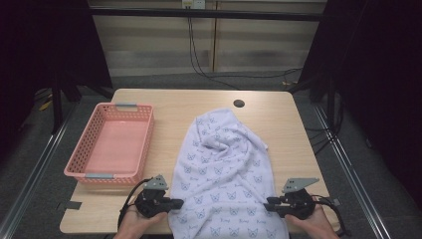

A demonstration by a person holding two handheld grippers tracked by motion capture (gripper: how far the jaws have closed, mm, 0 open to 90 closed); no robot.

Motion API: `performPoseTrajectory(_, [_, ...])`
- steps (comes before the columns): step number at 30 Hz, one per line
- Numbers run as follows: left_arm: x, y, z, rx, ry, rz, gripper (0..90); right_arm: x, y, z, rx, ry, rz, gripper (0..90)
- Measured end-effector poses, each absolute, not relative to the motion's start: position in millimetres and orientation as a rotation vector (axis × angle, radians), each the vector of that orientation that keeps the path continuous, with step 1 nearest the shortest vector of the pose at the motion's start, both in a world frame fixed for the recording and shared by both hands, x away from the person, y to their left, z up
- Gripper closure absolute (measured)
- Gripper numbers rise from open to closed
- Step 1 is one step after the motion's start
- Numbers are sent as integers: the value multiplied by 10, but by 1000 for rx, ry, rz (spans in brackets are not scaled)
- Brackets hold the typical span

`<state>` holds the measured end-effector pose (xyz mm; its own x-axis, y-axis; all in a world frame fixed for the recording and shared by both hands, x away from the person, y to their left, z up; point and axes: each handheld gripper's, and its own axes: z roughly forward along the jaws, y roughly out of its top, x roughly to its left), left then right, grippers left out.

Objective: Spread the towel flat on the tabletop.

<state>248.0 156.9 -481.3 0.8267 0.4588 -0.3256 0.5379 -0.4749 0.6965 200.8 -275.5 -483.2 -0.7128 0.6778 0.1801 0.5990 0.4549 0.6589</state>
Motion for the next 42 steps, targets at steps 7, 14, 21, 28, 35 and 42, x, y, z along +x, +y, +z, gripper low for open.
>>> performPoseTrajectory(7, [2911,1289,-4797,2107,734,-41,803,2398,-2823,-4742,1178,2388,1172,538])
performPoseTrajectory(14, [3299,1139,-4922,2149,785,61,763,2941,-2758,-4778,1220,2308,1133,479])
performPoseTrajectory(21, [3130,1281,-5000,2216,762,-17,881,3171,-2836,-4759,1264,2228,1107,483])
performPoseTrajectory(28, [2860,1414,-4956,2244,712,-105,813,3369,-2787,-4825,1288,2228,1121,472])
performPoseTrajectory(35, [3147,1323,-4911,2135,781,19,668,3257,-2696,-4758,1286,2231,1209,882])
performPoseTrajectory(42, [3131,1301,-4983,2199,779,37,620,2754,-3097,-4704,1301,2226,1177,900])
